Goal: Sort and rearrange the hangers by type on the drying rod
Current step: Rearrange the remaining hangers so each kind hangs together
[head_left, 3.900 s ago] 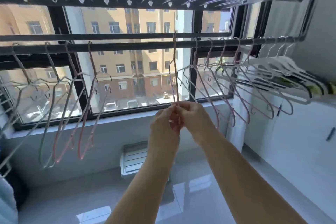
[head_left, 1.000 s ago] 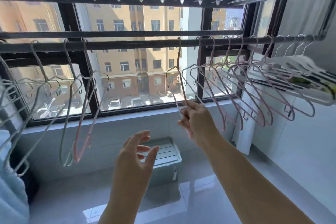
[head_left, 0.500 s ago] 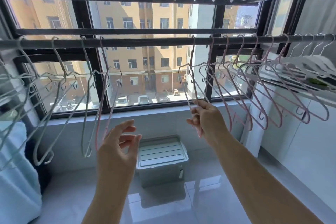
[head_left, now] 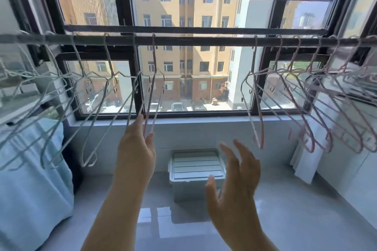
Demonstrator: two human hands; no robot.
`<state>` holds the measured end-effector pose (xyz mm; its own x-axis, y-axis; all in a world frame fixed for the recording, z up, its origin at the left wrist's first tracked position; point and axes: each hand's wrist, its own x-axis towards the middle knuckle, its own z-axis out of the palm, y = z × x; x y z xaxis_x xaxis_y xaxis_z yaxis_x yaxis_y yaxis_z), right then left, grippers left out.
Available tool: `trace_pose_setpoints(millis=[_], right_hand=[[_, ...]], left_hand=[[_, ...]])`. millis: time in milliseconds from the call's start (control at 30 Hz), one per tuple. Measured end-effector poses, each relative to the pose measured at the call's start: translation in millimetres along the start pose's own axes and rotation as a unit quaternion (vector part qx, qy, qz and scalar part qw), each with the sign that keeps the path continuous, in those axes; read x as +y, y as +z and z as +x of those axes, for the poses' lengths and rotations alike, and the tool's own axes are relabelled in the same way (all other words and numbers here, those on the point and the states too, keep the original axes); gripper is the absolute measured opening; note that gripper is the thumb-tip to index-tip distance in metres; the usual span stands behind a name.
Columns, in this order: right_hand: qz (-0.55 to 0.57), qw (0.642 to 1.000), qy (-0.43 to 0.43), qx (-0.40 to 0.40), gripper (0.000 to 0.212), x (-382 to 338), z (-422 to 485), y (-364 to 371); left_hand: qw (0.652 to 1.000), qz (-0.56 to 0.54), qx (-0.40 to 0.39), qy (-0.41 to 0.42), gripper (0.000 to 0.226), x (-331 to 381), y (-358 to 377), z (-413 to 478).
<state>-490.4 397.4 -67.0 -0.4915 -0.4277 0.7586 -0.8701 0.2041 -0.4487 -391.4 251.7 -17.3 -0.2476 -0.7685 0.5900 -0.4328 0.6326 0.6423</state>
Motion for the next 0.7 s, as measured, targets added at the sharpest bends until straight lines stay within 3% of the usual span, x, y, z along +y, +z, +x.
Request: trace_pose_setpoints(millis=[233,400,533,700], right_hand=[[0.008,0.999,0.009,-0.034,0.05,3.0,-17.4,9.3],[0.027,0.998,0.0,-0.054,0.046,11.9,-27.2,10.3],[0.032,0.994,0.038,-0.1,0.046,22.4,-44.1,13.0],[0.043,0.982,0.088,-0.16,0.047,36.4,-55.9,10.7]], left_hand=[[0.986,-0.162,-0.018,-0.03,0.03,2.8,6.1,4.4],[0.904,-0.384,-0.055,-0.181,0.02,22.3,16.9,9.7],[0.885,-0.413,-0.068,-0.203,0.021,37.7,26.5,15.9],[0.899,-0.388,-0.098,-0.178,0.024,62.4,49.0,19.6]])
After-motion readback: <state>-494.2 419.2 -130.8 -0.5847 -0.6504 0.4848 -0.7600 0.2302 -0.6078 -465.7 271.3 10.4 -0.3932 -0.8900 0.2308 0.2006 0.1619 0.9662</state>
